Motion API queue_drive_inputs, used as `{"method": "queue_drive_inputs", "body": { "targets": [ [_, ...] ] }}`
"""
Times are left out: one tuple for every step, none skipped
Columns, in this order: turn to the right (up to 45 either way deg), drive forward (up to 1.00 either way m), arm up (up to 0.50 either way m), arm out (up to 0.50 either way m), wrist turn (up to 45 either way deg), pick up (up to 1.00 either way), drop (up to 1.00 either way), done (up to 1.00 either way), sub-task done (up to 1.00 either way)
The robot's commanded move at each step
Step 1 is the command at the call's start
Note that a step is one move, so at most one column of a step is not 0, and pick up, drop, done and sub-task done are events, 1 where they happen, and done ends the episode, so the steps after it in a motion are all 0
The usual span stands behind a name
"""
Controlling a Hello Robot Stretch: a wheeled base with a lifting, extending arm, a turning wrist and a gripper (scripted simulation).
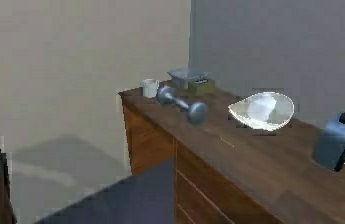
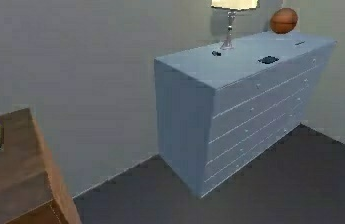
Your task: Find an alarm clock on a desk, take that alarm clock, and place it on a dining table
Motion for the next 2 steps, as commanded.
{"method": "queue_drive_inputs", "body": {
  "targets": [
    [0.0, 0.45, 0.00, 0.00, 0.0, 0.00, 0.00, 0.00, 0.00],
    [-18.0, 0.00, 0.00, 0.00, 0.0, 0.00, 0.00, 0.00, 0.00]
  ]
}}
